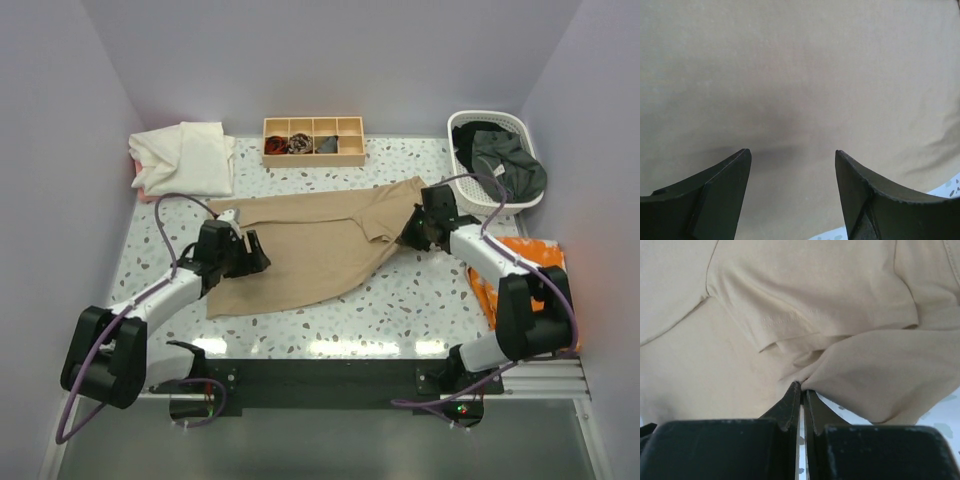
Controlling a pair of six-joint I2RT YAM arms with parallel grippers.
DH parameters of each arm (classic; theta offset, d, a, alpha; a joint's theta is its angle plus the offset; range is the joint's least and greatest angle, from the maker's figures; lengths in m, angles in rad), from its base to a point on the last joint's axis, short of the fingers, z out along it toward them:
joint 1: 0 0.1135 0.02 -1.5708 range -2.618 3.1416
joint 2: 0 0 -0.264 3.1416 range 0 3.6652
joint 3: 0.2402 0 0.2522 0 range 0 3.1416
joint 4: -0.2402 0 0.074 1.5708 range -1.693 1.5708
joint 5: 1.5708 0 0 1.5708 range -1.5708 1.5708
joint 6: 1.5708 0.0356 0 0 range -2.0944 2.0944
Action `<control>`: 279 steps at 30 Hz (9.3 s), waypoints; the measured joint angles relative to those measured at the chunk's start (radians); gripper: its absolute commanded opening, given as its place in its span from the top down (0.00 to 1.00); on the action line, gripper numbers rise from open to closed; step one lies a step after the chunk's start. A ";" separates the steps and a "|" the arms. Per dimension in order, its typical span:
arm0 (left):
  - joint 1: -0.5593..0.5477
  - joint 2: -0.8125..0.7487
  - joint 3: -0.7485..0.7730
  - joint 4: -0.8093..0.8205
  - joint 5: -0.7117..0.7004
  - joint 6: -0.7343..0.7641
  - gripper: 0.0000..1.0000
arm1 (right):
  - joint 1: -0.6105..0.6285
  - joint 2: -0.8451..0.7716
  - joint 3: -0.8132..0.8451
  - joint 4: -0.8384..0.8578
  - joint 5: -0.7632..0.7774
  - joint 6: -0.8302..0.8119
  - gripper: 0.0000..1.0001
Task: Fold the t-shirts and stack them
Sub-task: Grap the side of the flattened tshirt closest away from the robot with both arms
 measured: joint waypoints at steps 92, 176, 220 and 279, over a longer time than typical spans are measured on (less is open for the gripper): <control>-0.039 0.176 0.116 0.027 0.049 0.050 0.26 | 0.002 -0.047 -0.192 0.318 0.034 -0.190 0.66; -0.043 0.262 0.113 0.109 0.070 0.050 0.29 | 0.002 -0.080 0.021 0.098 -0.078 -0.192 1.00; -0.047 0.317 0.132 0.182 0.111 0.050 0.30 | -0.005 0.065 0.062 0.027 0.132 -0.297 0.52; -0.069 -0.229 0.128 -0.547 -0.058 -0.068 0.23 | 0.029 -0.902 -0.235 -0.612 -0.002 -0.020 1.00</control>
